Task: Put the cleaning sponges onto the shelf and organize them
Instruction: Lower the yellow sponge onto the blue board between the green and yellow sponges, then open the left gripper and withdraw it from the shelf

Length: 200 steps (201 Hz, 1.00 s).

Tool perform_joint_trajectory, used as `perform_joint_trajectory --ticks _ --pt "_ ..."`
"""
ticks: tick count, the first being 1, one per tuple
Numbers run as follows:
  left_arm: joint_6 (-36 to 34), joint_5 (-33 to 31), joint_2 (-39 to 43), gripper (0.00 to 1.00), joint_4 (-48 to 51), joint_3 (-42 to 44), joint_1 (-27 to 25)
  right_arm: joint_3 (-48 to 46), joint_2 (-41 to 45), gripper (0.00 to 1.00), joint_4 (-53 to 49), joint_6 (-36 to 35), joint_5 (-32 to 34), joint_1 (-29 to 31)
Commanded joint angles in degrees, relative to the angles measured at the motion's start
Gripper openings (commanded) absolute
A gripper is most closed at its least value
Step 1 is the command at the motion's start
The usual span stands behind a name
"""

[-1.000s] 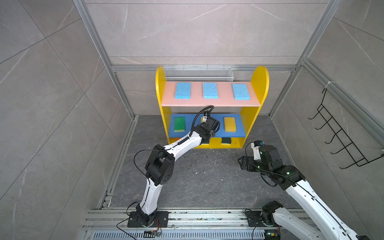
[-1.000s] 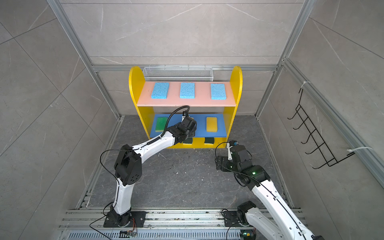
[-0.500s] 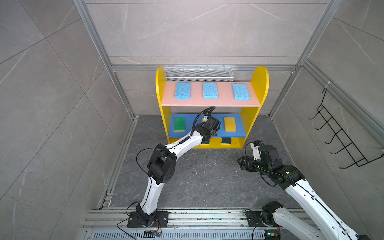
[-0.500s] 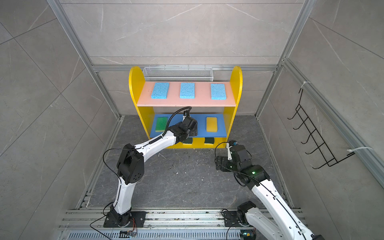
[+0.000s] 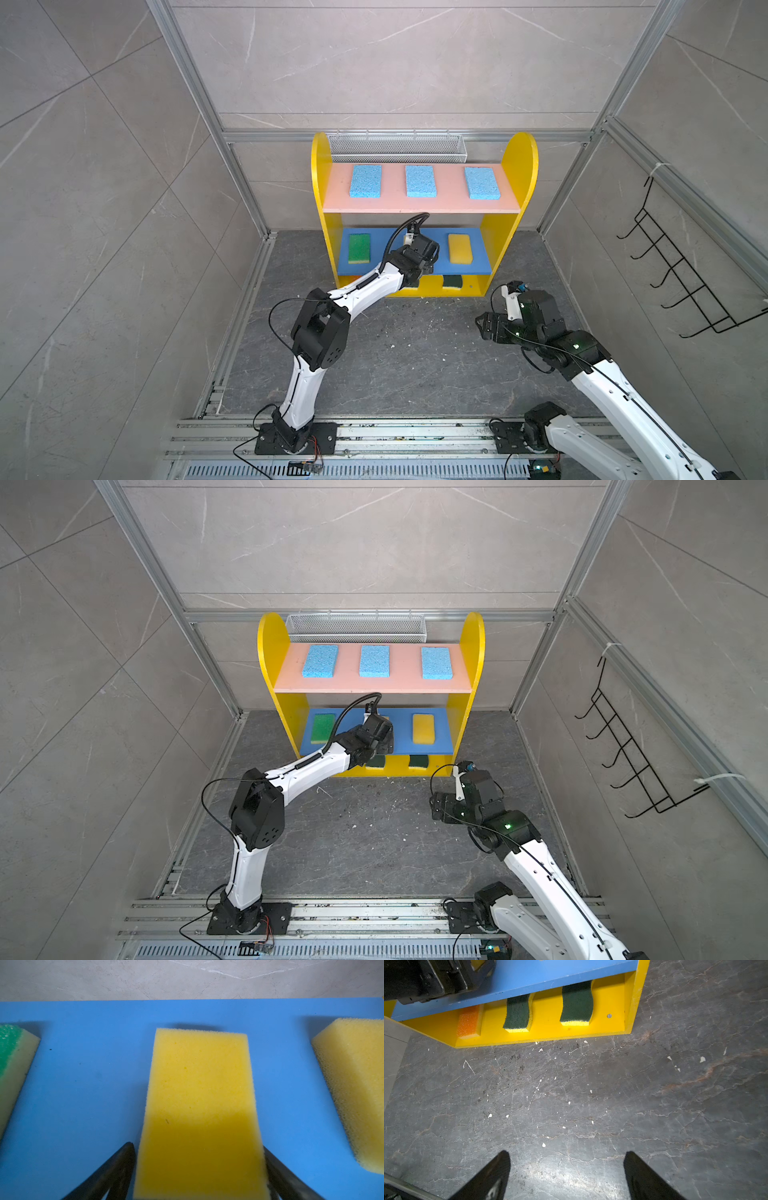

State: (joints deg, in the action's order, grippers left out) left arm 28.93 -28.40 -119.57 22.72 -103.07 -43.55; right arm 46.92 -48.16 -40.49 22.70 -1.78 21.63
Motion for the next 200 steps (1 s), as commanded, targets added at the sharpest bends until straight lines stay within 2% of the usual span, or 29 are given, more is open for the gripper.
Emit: perform_joint_trajectory --ticks 1,79,200 --pt "0.6 0.2 2.5 0.89 2.8 0.3 -0.4 1.0 1.0 0.88 -1.3 0.3 -0.1 0.3" --pt "0.3 -1.4 3.7 0.91 4.3 1.2 -1.8 -0.5 1.8 0.88 -1.6 1.1 0.6 0.3" --pt "-0.1 -2.6 11.1 0.92 4.0 6.2 -3.2 1.8 2.5 0.88 -3.5 1.3 2.6 0.2"
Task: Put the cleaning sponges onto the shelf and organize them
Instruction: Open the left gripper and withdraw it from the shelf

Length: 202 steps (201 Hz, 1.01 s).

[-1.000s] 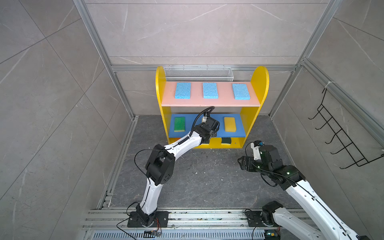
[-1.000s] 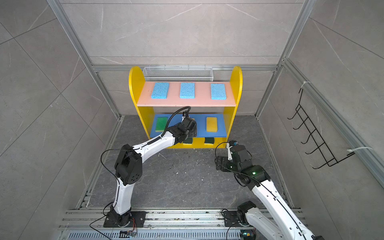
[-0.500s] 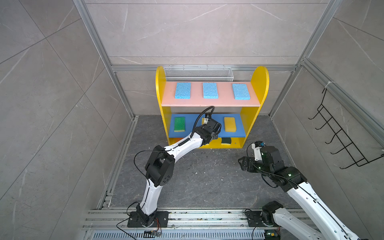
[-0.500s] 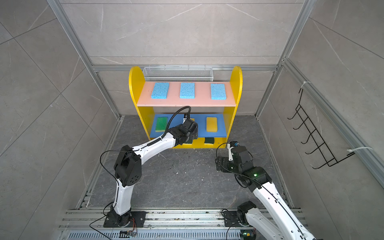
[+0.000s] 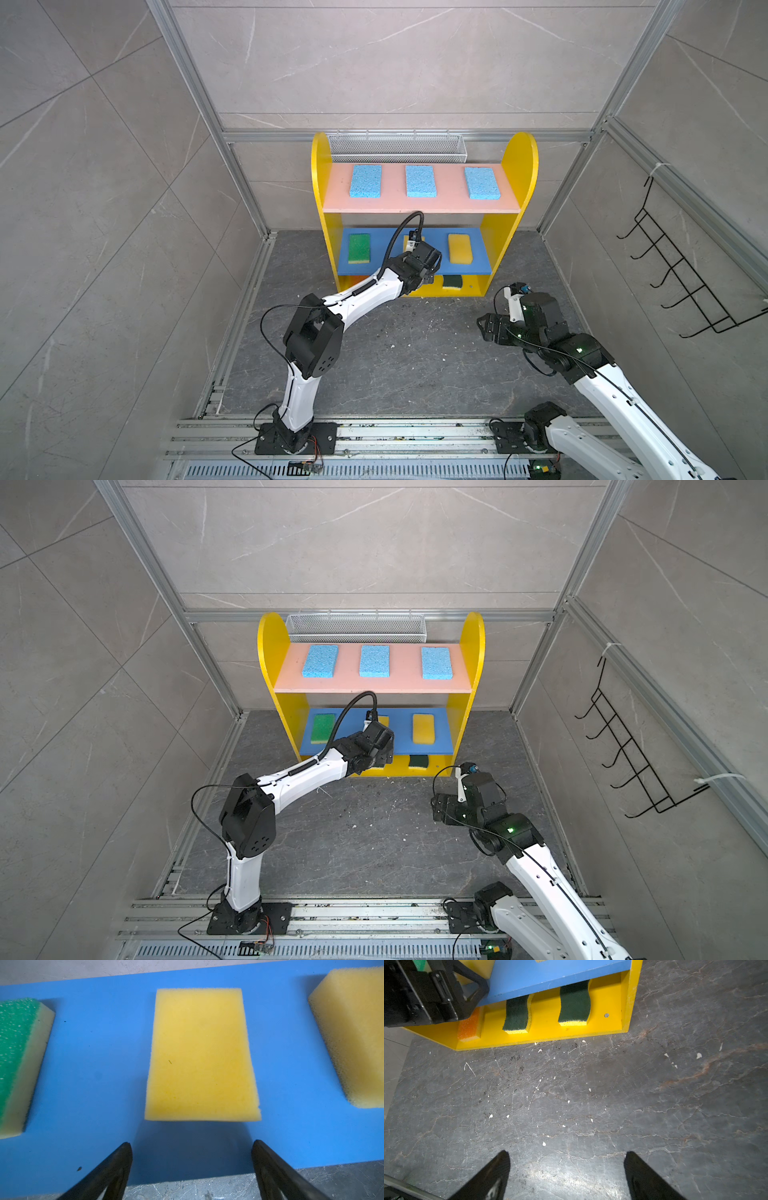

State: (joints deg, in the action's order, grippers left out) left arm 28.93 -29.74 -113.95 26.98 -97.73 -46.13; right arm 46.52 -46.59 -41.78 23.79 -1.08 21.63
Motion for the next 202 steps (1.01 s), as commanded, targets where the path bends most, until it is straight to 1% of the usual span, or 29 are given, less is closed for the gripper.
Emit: perform_joint_trajectory --ticks 1,59,96,118,165,181,202 --pt "0.0 -1.3 5.5 0.92 -0.2 1.0 -0.6 2.2 0.9 0.88 -2.2 0.2 1.9 0.3" --pt "-1.5 -2.6 12.1 0.92 1.1 6.6 -2.6 5.3 0.7 0.89 -3.7 -1.1 5.4 0.3" --pt "-1.1 -1.8 18.4 0.92 0.7 13.4 -2.9 7.3 0.3 0.89 -4.5 -2.0 7.5 0.3" --pt "-0.6 -1.7 23.3 0.92 1.6 17.6 -2.9 8.3 0.2 0.90 -5.0 -2.6 10.2 0.3" --pt "0.2 -2.2 37.4 0.92 4.1 30.3 -2.8 9.6 -0.9 0.91 -4.8 -3.7 14.0 0.3" --pt "-0.5 -2.0 41.3 0.92 7.0 32.2 -2.8 10.5 -1.9 0.91 -5.1 -3.9 14.6 0.2" --pt "-0.3 -3.5 44.5 0.93 11.1 34.2 -2.4 10.9 -2.5 0.91 -5.1 -4.4 16.3 0.3"
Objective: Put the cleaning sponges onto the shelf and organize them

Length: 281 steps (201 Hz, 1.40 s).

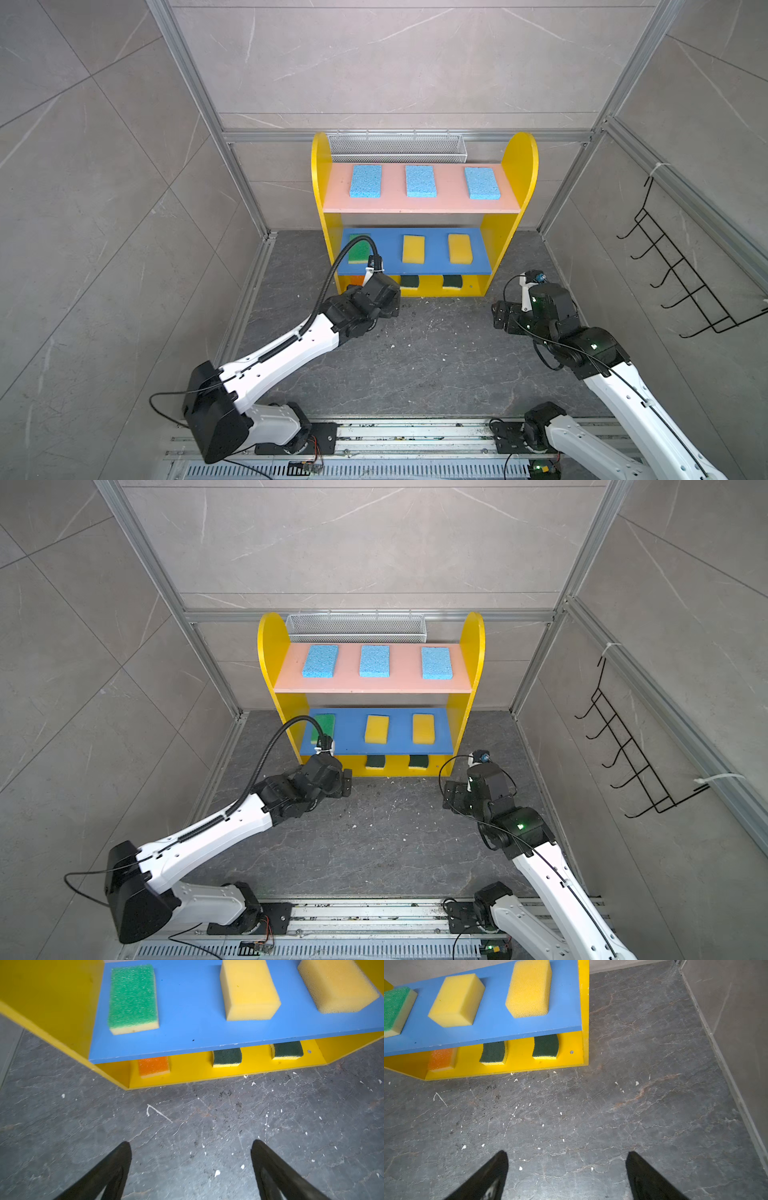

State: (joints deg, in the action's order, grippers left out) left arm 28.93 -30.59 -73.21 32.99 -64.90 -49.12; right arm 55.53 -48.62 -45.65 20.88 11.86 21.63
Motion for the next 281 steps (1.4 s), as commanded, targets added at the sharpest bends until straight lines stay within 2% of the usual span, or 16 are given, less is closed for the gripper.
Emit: perform_joint_trajectory --ticks 1,24,39,65,85,126,154,171,180,194,216,231,250,281 --pt "-0.2 -2.8 4.0 0.93 5.3 1.5 0.6 1.9 -0.6 0.91 -1.2 -1.5 3.5 0.3" --pt "2.0 -4.2 6.0 0.93 9.1 3.0 3.1 2.5 -0.7 0.93 -1.1 -2.1 5.3 0.3" --pt "4.1 -3.1 7.0 0.94 11.6 3.4 7.2 3.1 -0.9 0.95 -0.8 -2.5 7.0 0.3" --pt "2.0 0.6 10.4 0.96 10.3 5.0 13.8 5.0 -3.1 0.97 -0.8 -3.8 9.9 0.2" --pt "1.3 1.0 13.5 0.96 10.7 5.2 18.5 6.5 -5.5 0.97 -1.2 -4.2 13.2 0.0" --pt "-4.4 0.6 19.6 0.99 7.1 7.8 27.1 3.8 -6.8 0.99 4.6 -4.9 14.5 -0.8" --pt "-6.2 3.2 19.1 0.99 5.5 8.7 35.3 1.2 -7.7 1.00 8.3 -5.9 15.3 -3.0" --pt "-7.1 5.9 17.4 1.00 3.1 9.9 39.0 0.4 -8.8 1.00 9.2 -6.0 15.3 -5.5" --pt "-6.3 5.4 16.3 1.00 2.6 10.3 40.8 0.0 -9.6 1.00 9.7 -5.7 15.5 -7.3" --pt "-4.8 4.7 15.5 1.00 1.2 11.6 43.4 -0.4 -11.4 1.00 9.8 -4.8 13.5 -11.5" --pt "-3.8 7.1 15.8 1.00 -3.8 15.1 48.3 -2.9 -12.0 1.00 12.6 -2.6 4.7 -20.0" --pt "-0.1 9.0 15.8 1.00 -6.2 17.4 52.6 -5.3 -11.9 1.00 15.1 0.0 0.5 -23.8" --pt "1.2 14.7 15.4 1.00 -11.9 20.8 57.0 -9.2 -12.0 0.99 20.2 0.7 -0.1 -24.8" --pt "-1.8 16.1 11.3 1.00 -19.5 23.6 57.9 -15.4 -12.7 0.99 31.7 -0.4 -1.7 -25.1"
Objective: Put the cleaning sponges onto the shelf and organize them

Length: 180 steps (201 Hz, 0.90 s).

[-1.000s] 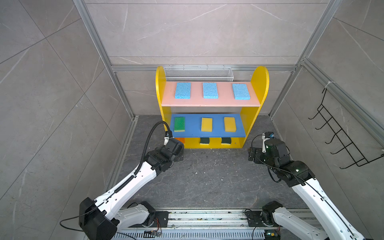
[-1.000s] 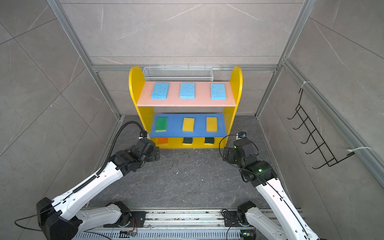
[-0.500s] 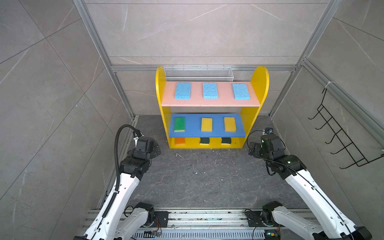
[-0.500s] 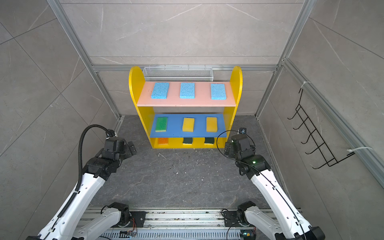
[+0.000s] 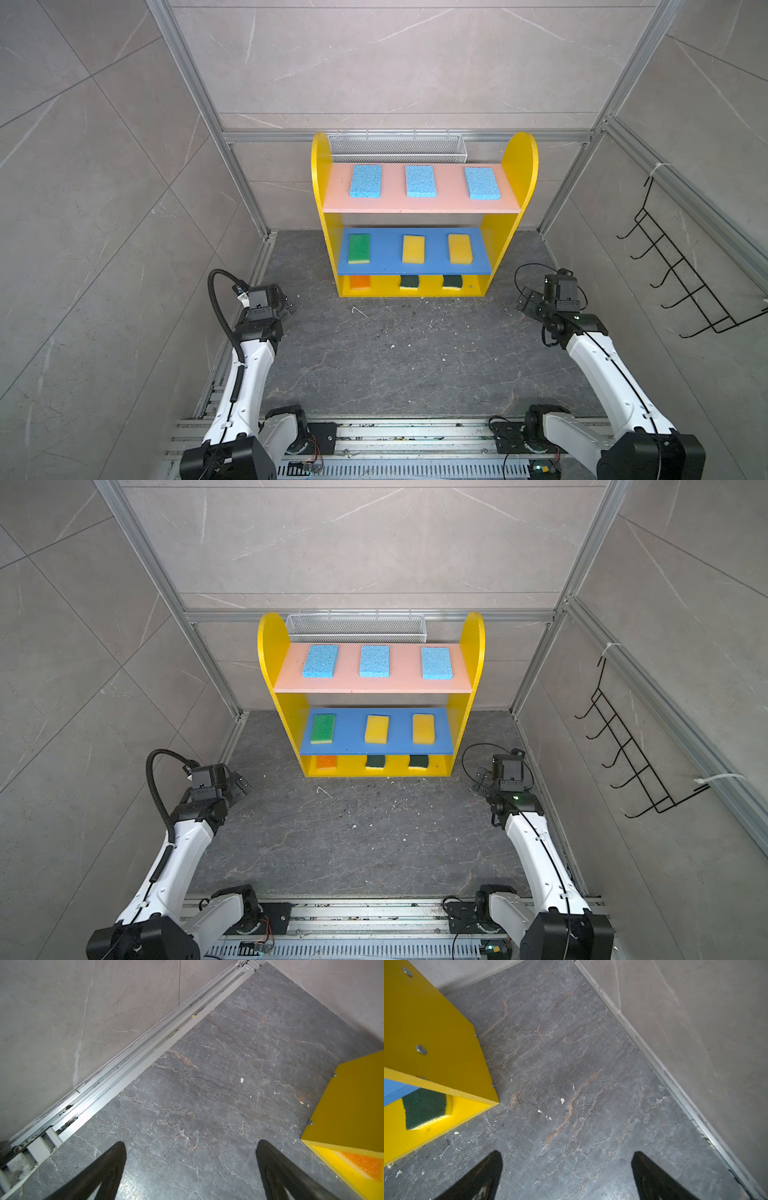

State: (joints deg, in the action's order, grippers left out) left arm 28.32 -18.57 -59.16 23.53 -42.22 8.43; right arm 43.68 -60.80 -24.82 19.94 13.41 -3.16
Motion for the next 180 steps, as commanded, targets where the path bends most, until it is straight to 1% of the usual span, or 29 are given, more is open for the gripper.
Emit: perform_joint_trajectory --ticks 1,14,28,42,73,93,112,126,139,151,167,180 --pt "-1.3 4.2 -2.8 1.00 -10.2 1.0 0.4 -3.6 -0.6 0.99 11.3 0.4 -3.3 -0.3" --pt "-2.6 4.9 -5.2 1.00 -14.4 2.4 0.4 -5.5 -1.8 1.00 16.7 -0.9 -3.6 -0.4" --pt "-4.4 5.6 -6.9 1.00 -21.6 5.4 0.5 -8.3 -3.8 1.00 24.0 -2.5 -4.4 -0.7" --pt "-6.3 5.8 -8.4 1.00 -27.1 7.7 0.6 -10.1 -6.1 1.00 28.6 -3.2 -5.6 -1.3" --pt "-12.0 6.1 -11.2 1.00 -35.7 10.6 0.6 -13.7 -10.3 1.00 39.2 -3.3 -7.8 -1.9" --pt "-14.1 7.4 -13.6 1.00 -47.6 14.8 0.6 -15.0 -13.1 1.00 44.8 -3.4 -8.9 -1.9" --pt "-16.1 8.9 -14.8 1.00 -48.9 15.1 0.6 -15.3 -15.4 0.99 48.2 -5.0 -10.7 -1.9" --pt "-17.9 10.6 -14.8 1.00 -53.2 16.9 0.6 -15.5 -16.9 0.99 49.9 -6.0 -11.5 -1.9" --pt "-18.8 11.1 -14.8 1.00 -59.3 19.7 0.6 -16.4 -17.9 0.98 52.4 -7.0 -11.9 -1.9" --pt "-19.1 11.6 -15.2 1.00 -59.9 20.4 0.6 -17.7 -18.6 0.97 55.4 -7.4 -11.9 -1.9" --pt "-20.5 15.0 -17.4 1.00 -64.4 22.0 0.6 -18.7 -18.9 0.97 58.5 -8.8 -12.6 -2.0" --pt "-22.0 17.7 -19.9 1.00 -68.2 22.9 0.5 -20.6 -20.2 0.96 64.9 -9.9 -14.2 -1.9"
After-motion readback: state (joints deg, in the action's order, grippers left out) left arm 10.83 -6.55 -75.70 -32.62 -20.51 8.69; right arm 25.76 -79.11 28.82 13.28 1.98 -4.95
